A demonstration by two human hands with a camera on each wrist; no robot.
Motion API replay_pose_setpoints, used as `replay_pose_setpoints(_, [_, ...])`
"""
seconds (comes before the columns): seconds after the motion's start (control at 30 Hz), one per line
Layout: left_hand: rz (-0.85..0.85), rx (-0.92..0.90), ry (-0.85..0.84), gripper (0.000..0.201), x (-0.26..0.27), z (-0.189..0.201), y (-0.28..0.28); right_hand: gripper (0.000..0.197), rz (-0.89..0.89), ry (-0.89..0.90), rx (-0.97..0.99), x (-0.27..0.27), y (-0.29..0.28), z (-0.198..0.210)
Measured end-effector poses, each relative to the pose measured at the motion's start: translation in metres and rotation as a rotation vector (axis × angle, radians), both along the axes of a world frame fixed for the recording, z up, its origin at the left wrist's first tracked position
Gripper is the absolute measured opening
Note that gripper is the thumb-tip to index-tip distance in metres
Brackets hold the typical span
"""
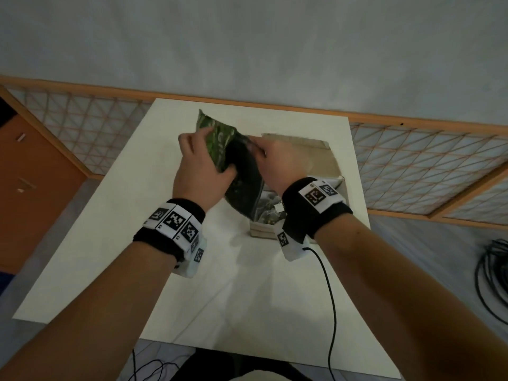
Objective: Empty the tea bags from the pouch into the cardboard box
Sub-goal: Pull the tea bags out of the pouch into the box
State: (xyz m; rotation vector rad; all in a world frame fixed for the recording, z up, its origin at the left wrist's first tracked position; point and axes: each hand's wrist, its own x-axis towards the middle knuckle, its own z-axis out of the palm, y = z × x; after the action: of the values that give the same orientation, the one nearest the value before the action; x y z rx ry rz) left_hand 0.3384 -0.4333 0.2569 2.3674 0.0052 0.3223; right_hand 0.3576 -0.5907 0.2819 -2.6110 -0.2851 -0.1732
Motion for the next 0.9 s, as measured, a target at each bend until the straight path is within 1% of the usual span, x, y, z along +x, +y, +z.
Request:
replay_pose_setpoints(0.03, [0.03, 0.024, 0.057, 0.07, -0.002, -0.002, 0.002, 0.031, 0.007, -0.017, 0.003, 0.001, 0.004, 0.0])
replay_pose_setpoints(0.1, [0.055, 0.055, 0.135, 0.063, -0.006, -0.004, 0.005, 0.031, 0.027, -0.032, -0.01, 0.005, 0.012, -0.001])
replay_pose_setpoints(0.2, [0.117, 0.029, 0.137, 0.052, -0.004, -0.005, 0.018, 0.03, -0.001, -0.028, -0.066, 0.009, 0.01, -0.001])
replay_pose_setpoints(0.3, [0.165, 0.002, 0.124, 0.05, -0.001, -0.002, 0.031, 0.04, -0.074, -0.043, -0.034, 0.01, 0.002, -0.002])
replay_pose_setpoints(0.37, [0.143, 0.003, 0.13, 0.049, 0.0, -0.002, 0.032, 0.041, -0.095, -0.029, 0.055, 0.009, 0.003, -0.004])
replay_pose_setpoints(0.4, [0.129, 0.002, 0.138, 0.047, 0.001, -0.004, 0.032, 0.041, -0.078, -0.014, 0.091, 0.01, 0.005, -0.007])
replay_pose_setpoints(0.47, [0.086, -0.03, 0.162, 0.04, 0.002, -0.01, 0.031, 0.039, 0.006, 0.031, 0.136, 0.012, 0.012, -0.013])
replay_pose_setpoints(0.53, [0.043, -0.108, 0.204, 0.038, 0.002, -0.013, 0.032, 0.04, 0.054, 0.072, 0.195, 0.016, 0.017, -0.019])
replay_pose_setpoints(0.6, [0.022, -0.2, 0.291, 0.047, -0.001, -0.015, 0.033, 0.043, 0.051, 0.078, 0.253, 0.017, 0.02, -0.023])
replay_pose_setpoints(0.67, [-0.012, -0.286, 0.41, 0.06, -0.006, -0.018, 0.033, 0.043, 0.041, 0.059, 0.294, 0.014, 0.023, -0.024])
replay_pose_setpoints(0.7, [-0.035, -0.301, 0.481, 0.065, -0.009, -0.019, 0.031, 0.041, 0.039, 0.055, 0.321, 0.012, 0.025, -0.024])
replay_pose_setpoints(0.77, [-0.068, -0.335, 0.624, 0.064, -0.014, -0.025, 0.023, 0.039, 0.054, 0.05, 0.393, 0.008, 0.028, -0.026])
replay_pose_setpoints(0.83, [-0.068, -0.444, 0.739, 0.06, -0.016, -0.032, 0.015, 0.038, 0.078, 0.03, 0.44, 0.002, 0.031, -0.029])
replay_pose_setpoints(0.9, [-0.068, -0.497, 0.756, 0.061, -0.017, -0.036, 0.01, 0.037, 0.093, 0.005, 0.488, -0.002, 0.031, -0.03])
